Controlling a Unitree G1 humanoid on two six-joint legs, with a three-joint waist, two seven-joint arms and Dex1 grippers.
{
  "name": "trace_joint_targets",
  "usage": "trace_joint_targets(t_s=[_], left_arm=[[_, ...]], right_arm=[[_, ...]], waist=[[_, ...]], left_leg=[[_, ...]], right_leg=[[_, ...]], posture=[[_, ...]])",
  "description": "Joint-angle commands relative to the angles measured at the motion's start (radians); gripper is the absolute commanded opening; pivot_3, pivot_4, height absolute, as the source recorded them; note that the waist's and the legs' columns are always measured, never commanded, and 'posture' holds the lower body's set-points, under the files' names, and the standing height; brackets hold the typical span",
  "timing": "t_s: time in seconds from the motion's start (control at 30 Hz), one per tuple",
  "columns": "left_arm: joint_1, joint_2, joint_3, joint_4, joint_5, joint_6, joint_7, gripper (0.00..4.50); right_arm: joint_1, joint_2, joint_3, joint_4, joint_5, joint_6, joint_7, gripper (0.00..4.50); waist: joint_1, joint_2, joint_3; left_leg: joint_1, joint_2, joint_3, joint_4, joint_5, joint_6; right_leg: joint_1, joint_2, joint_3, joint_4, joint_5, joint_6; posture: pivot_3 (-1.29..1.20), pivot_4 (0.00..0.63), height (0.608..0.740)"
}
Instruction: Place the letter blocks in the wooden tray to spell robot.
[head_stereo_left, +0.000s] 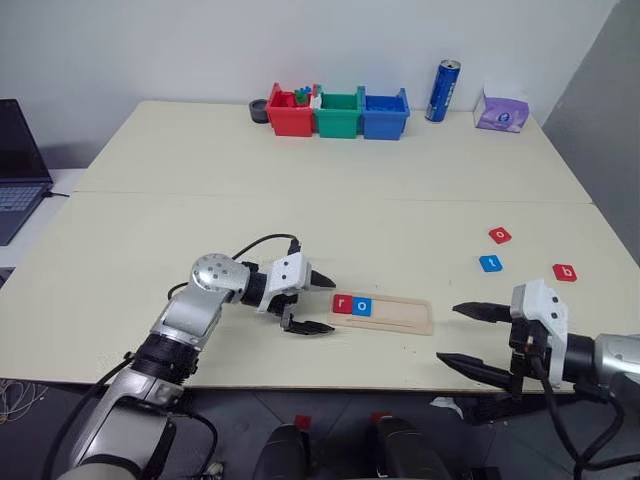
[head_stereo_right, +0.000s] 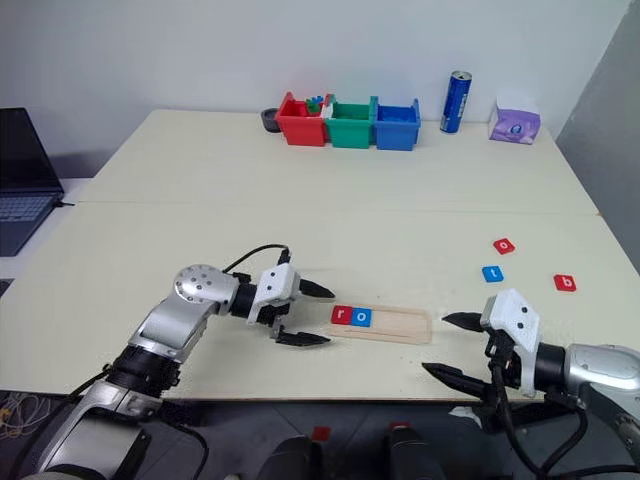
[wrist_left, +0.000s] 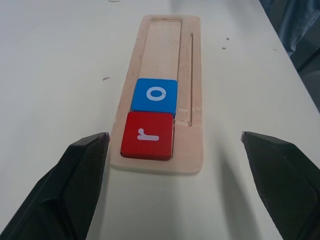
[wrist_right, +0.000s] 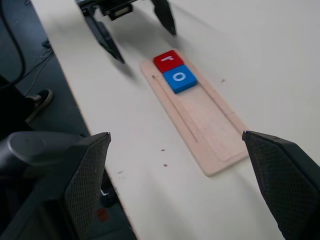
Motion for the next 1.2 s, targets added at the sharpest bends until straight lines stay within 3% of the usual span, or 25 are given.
trace_joint_targets(t_s=[0.03,0.27,0.57,0.93,1.17,1.2], left_arm=[[0.030,0.016,0.064,-0.073,-0.039,0.007,0.036,4.47],[0.072,0.011,0.123,-0.092,-0.050,0.039,0.137,4.47],[0.109,0.017,0.129,-0.294,-0.136,0.198,0.167,4.47],[0.062,0.000,0.079,-0.353,-0.138,0.276,0.185,4.47],[0.074,0.002,0.064,-0.378,-0.147,0.285,0.191,4.47],[0.076,0.003,0.063,-0.380,-0.148,0.285,0.190,4.50]], right_arm=[[-0.030,0.027,-0.042,0.012,0.013,-0.008,-0.035,4.50],[-0.144,0.166,-0.030,0.151,-0.105,0.025,-0.297,4.50],[-0.292,0.293,-0.115,0.470,-0.325,-0.033,-0.620,4.50],[-0.469,0.278,-0.105,0.950,-0.436,-0.231,-0.595,4.50],[-0.529,0.289,-0.086,1.122,-0.448,-0.218,-0.567,4.50],[-0.531,0.292,-0.090,1.125,-0.445,-0.213,-0.570,4.11]], waist=[[0.000,0.000,0.000],[0.000,0.000,0.000],[0.000,0.001,0.000],[-0.004,0.001,0.000],[-0.006,0.001,0.000],[-0.006,0.001,0.000]], left_leg=[[0.000,0.000,0.000,0.000,0.000,0.000],[0.000,0.000,0.000,0.000,0.000,0.000],[-0.001,0.000,0.001,-0.001,0.000,0.000],[0.001,-0.001,0.003,-0.002,0.000,0.000],[0.002,-0.001,0.005,-0.001,0.000,0.000],[0.002,-0.001,0.005,-0.001,0.000,0.000]], right_leg=[[0.000,0.000,0.000,0.000,0.000,0.000],[0.000,0.000,0.001,0.001,0.000,0.000],[-0.001,-0.001,0.004,0.000,0.000,0.000],[-0.001,0.000,0.005,0.001,0.003,-0.005],[-0.001,0.000,0.005,0.001,0.003,-0.005],[-0.001,0.000,0.005,0.001,0.003,-0.005]], posture=[[0.00,0.150,0.740],[0.00,0.150,0.740],[0.00,0.150,0.740],[0.00,0.150,0.740],[0.00,0.150,0.740],[0.00,0.150,0.740]])
